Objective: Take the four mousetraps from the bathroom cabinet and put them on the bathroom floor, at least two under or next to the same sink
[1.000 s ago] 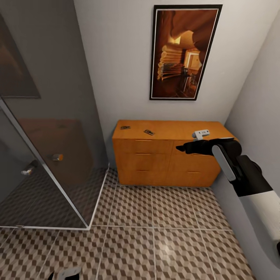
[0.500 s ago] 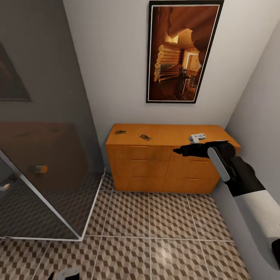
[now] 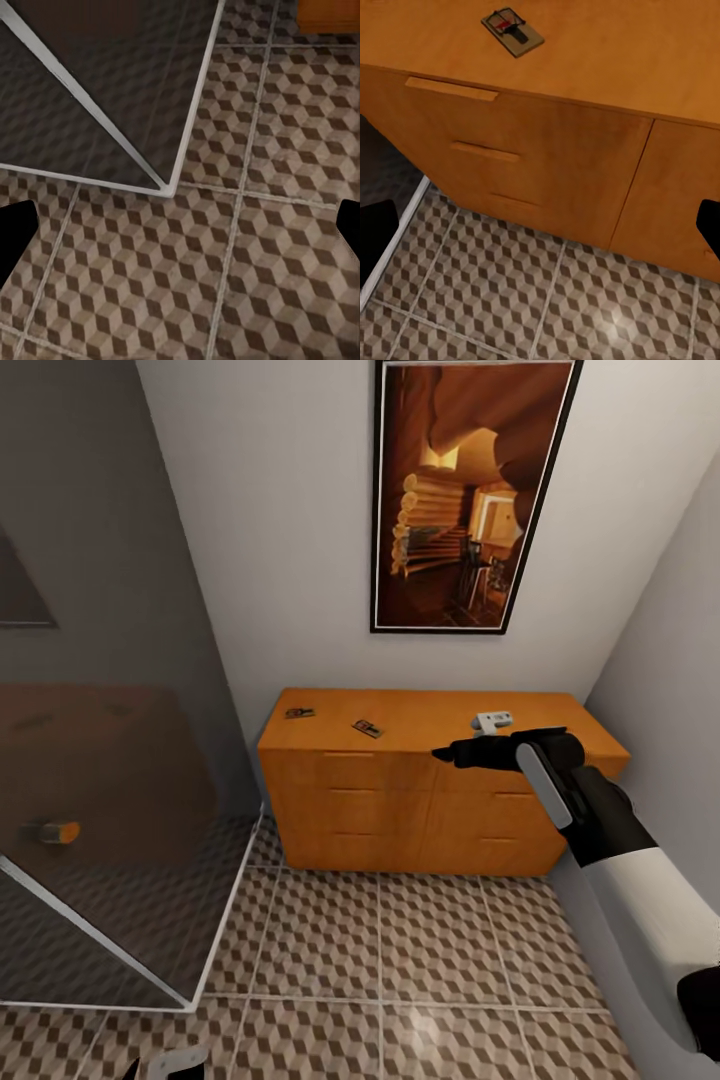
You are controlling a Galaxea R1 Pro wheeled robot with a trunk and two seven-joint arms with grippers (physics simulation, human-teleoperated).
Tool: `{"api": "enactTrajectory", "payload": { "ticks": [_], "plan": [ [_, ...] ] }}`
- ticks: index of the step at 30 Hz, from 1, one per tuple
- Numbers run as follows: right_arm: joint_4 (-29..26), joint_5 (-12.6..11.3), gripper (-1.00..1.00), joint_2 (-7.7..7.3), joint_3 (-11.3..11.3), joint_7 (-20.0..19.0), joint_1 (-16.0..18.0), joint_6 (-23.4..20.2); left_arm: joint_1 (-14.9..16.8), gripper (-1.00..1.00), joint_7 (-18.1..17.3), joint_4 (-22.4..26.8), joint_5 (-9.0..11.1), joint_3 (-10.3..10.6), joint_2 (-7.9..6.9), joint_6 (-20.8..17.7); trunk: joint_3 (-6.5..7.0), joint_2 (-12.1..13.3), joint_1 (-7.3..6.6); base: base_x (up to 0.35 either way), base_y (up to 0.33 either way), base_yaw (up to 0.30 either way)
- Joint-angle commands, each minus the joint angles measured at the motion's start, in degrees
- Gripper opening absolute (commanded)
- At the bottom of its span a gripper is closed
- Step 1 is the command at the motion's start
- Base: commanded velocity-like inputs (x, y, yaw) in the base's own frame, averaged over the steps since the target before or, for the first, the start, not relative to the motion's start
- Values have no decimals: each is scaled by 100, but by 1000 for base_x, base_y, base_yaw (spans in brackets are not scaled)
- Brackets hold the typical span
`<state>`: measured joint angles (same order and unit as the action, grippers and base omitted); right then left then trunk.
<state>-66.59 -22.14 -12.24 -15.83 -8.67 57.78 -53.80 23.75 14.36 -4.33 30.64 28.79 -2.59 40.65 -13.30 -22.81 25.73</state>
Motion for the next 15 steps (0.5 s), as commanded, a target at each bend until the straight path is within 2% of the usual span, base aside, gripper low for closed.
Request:
{"api": "enactTrajectory", "payload": {
  "ticks": [1, 4, 11, 15],
  "plan": [
    [30, 60, 100, 4, -14, -56, 6, 17, 7, 100, 40, -15, -5, 48, 4, 17, -11, -11, 6, 248, -4, 0],
    [76, 59, 100, 24, -56, -57, 6, 76, 7, 100, 40, -15, -5, 48, 4, 15, -11, -11, 6, 248, -3, 0],
    [371, 57, 100, 113, -342, -63, 6, 229, 7, 100, 40, -15, -5, 48, 4, 13, -11, -11, 6, 248, -1, 0],
    [500, 56, 100, 139, -377, -64, 6, 393, 7, 100, 40, -15, -5, 48, 4, 13, -11, -11, 6, 248, 0, 0]
  ]
}}
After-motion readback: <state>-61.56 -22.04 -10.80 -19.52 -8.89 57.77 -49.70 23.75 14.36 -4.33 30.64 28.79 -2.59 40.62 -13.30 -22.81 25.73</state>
